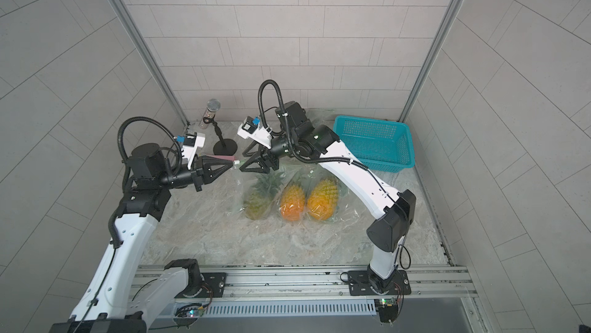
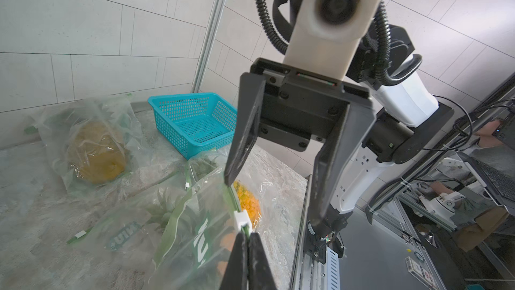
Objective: Open the zip-top bag and take out the pineapple
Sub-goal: Unzip the zipper on the zipper food storage bag.
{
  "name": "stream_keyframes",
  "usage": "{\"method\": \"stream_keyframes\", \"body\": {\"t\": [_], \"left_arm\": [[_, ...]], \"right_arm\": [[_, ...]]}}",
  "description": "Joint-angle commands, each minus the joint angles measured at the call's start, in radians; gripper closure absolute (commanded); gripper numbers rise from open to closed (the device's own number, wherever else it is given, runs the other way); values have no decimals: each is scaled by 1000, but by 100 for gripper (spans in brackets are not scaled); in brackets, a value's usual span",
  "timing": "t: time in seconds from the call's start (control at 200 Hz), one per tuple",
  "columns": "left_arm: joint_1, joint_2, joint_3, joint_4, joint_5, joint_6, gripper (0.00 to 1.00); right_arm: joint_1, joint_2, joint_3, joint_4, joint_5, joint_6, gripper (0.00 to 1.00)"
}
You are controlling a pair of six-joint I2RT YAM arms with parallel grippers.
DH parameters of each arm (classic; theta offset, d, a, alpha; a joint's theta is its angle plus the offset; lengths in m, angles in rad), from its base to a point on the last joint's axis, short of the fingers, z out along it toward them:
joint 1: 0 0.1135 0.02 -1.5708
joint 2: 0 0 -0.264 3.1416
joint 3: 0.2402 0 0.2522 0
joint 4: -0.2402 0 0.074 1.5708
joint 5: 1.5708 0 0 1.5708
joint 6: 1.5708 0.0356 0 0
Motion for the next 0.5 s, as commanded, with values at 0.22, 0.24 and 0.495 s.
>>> {"method": "stream_keyframes", "body": {"t": [0.22, 0.24, 0.495], "left_arm": [[-14, -11, 34, 58, 63, 18, 100], [-14, -11, 33, 59, 60, 17, 100], [-16, -12, 27, 57, 63, 15, 100]], "right_arm": [[17, 17, 34, -21, -40, -32, 36], [17, 18, 35, -19, -39, -31, 36], [18, 46, 47, 23, -24, -10, 34]]}}
